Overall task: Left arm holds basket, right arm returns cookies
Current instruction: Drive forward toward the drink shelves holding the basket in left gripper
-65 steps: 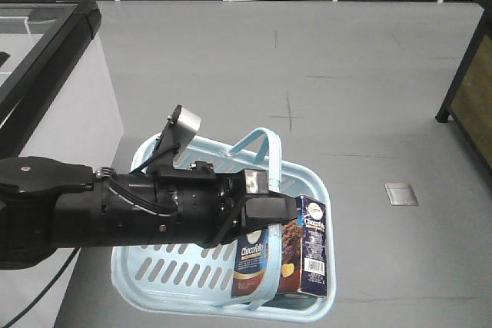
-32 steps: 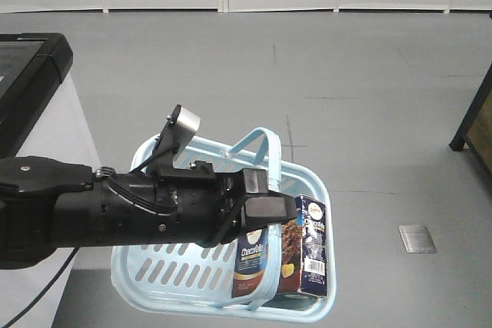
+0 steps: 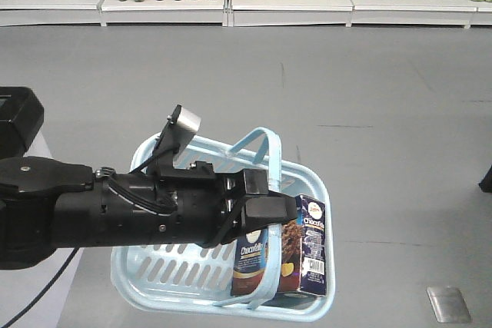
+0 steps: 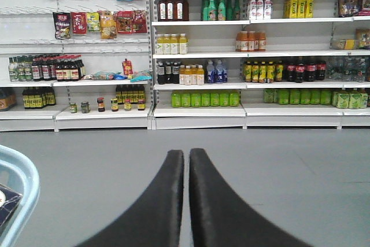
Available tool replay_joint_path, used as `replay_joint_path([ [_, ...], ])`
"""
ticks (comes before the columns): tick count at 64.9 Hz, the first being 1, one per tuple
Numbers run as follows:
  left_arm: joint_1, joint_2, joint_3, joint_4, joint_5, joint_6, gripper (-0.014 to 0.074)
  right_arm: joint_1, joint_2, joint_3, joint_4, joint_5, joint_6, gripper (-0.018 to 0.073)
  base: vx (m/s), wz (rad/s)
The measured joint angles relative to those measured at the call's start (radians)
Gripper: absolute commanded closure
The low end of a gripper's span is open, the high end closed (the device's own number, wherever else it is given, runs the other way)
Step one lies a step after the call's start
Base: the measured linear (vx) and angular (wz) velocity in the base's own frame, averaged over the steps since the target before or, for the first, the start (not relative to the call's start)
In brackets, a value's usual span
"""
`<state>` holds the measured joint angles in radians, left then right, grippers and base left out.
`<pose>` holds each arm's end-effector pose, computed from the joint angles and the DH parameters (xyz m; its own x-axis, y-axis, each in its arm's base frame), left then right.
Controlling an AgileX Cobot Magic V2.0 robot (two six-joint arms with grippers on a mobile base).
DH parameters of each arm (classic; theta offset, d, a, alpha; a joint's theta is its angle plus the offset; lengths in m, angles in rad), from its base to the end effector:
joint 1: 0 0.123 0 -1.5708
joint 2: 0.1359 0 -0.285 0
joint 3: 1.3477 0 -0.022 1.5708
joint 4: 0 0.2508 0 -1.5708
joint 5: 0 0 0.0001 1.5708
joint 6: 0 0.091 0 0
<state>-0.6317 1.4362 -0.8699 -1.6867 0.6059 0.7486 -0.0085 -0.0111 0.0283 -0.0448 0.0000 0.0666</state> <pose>0.2134 -0.2200 0.2828 -0.9241 -0.1625 -0.3458 0.2609 0.3927 -0.8819 0.0566 -0.0005 0.2042 0.0701 0.0212 -0.9973 0.0070 0.9997 0.0217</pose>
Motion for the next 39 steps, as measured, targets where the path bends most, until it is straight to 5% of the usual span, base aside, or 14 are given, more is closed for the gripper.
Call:
replay_joint_path([
  [39, 0.0, 0.0, 0.0, 0.0, -0.001, 0.0, 0.0602, 0.0, 0.0, 0.0, 0.0, 0.0, 0.0, 0.057, 0.5, -0.03],
])
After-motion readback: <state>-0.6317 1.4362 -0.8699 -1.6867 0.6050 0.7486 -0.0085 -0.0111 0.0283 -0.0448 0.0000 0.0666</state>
